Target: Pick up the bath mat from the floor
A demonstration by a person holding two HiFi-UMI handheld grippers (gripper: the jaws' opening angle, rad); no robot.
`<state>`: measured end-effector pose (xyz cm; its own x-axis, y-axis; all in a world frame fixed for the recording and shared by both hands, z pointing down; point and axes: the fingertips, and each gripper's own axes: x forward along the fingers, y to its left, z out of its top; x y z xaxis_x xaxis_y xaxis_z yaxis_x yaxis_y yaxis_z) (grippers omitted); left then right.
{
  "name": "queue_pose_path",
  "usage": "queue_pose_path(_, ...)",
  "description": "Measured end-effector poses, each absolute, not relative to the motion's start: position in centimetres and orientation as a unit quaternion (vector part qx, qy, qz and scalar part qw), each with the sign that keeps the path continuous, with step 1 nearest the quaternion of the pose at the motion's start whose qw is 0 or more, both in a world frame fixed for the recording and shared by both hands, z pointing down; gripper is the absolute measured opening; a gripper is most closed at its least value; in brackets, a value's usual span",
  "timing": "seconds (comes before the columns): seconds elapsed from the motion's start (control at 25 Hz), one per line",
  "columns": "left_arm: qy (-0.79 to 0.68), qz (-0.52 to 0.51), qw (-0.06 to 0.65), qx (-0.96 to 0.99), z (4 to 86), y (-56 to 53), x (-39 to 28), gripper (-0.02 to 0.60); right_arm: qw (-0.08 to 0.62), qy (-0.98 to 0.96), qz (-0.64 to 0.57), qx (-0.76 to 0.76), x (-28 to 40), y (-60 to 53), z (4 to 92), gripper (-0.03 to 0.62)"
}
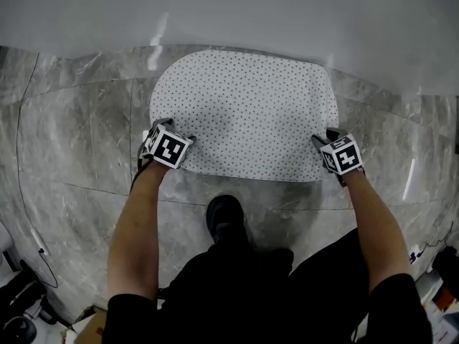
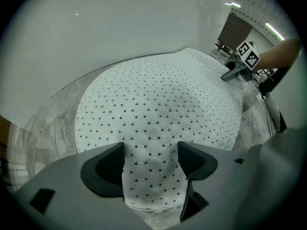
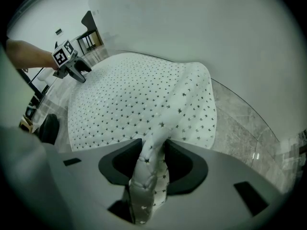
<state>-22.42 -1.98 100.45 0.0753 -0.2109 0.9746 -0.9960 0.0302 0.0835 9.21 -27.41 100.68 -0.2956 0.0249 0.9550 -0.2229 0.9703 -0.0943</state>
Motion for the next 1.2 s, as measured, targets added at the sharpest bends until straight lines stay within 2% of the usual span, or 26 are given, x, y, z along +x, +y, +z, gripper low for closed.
queue_pose_path(0.04,-0.537,0.414,0.474,0.562,100.4,-2.1,-22.2,0.359,0.59,-0.798,0.105,0.063,9.3,-27.4,100.7,0.163)
queue_pose_path(0.2,-0.543,0.406,0.474,0.562,100.4,-2.0,-22.1,0.347,0.589,-0.799,0.103,0.064,9.2,-27.4,100.7,0.163)
queue_pose_path(0.44,-0.576,0.38,0.472,0.549,100.0,-2.2,-22.5,0.283,0.587,-0.8,0.101,0.066,9.1,-27.5,100.7,0.163)
queue_pose_path(0.52,-0.58,0.378,0.466,0.551,100.0,-2.3,-22.5,0.281,0.587,-0.8,0.102,0.066,9.1,-27.5,100.7,0.16)
queue_pose_path(0.64,-0.579,0.371,0.469,0.555,99.8,-1.9,-22.9,0.315,0.584,-0.802,0.106,0.067,9.3,-27.3,100.6,0.155)
queue_pose_path(0.76,-0.571,0.37,0.485,0.549,100.2,-0.4,-23.6,0.416,0.578,-0.806,0.106,0.064,9.2,-27.4,100.7,0.156)
queue_pose_path(0.88,-0.555,0.39,0.488,0.548,100.7,0.9,-24.3,0.479,0.579,-0.806,0.107,0.059,9.5,-27.5,100.6,0.164)
queue_pose_path(1.04,-0.547,0.398,0.489,0.551,101.3,0.6,-24.7,0.499,0.578,-0.806,0.106,0.062,9.4,-27.6,100.5,0.164)
queue_pose_path(1.16,-0.557,0.411,0.479,0.54,101.9,0.9,-25.3,0.493,0.581,-0.805,0.105,0.062,9.4,-27.6,100.6,0.164)
queue_pose_path(1.2,-0.553,0.414,0.48,0.541,101.8,0.8,-25.0,0.473,0.582,-0.804,0.105,0.06,9.4,-27.6,100.5,0.164)
